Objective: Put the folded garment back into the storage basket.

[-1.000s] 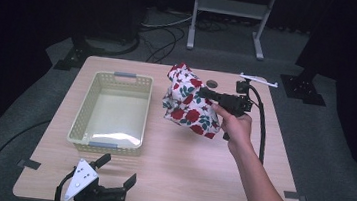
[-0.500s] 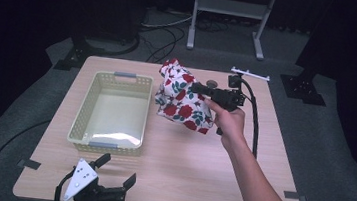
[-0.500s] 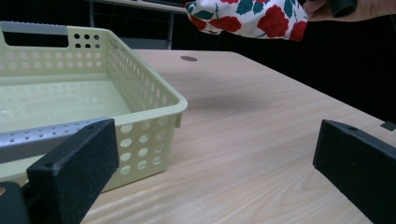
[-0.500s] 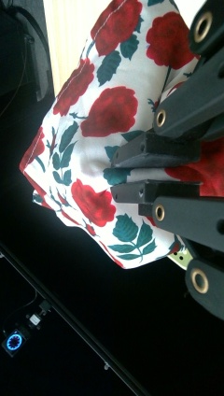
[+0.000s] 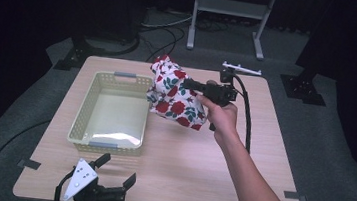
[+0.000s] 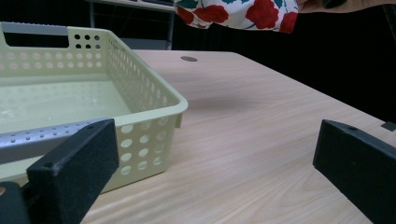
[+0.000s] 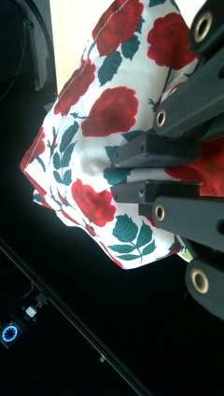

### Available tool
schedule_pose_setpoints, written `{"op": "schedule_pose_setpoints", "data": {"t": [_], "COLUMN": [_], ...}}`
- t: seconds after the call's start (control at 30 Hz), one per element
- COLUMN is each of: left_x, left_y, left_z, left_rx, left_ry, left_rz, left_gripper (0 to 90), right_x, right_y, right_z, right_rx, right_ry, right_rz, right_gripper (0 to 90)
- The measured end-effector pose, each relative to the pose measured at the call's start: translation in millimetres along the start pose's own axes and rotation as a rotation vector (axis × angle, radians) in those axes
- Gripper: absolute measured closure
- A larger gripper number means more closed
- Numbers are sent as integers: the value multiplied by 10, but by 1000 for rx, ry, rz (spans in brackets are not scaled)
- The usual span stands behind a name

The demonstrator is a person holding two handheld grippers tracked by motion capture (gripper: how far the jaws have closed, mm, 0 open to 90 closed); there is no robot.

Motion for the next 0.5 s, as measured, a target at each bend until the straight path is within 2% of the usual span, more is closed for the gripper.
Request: {"op": "schedule_pose_setpoints", "data": {"t": [0.5], "left_x": [6], "left_y": [-2], "left_z": [0], "left_rx": [-2], "left_ry": [-2], "left_rz": [1], "left_gripper": [0], "right_x": [147], "right_y": [-34], "right_z": [-237], "right_rx": [23], "right_ry": [-33], "right_rz": [18], "right_gripper": [823]}}
Point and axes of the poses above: each handheld gripper's, and its own axes: z roughly backward along the jaws, y roughly out of its underside, x roughly to its left, the point moved 9 cm from there along -z, roughly forward along the jaws, and after that the axes turned 3 degrees about -y, right-handed, at the moved point
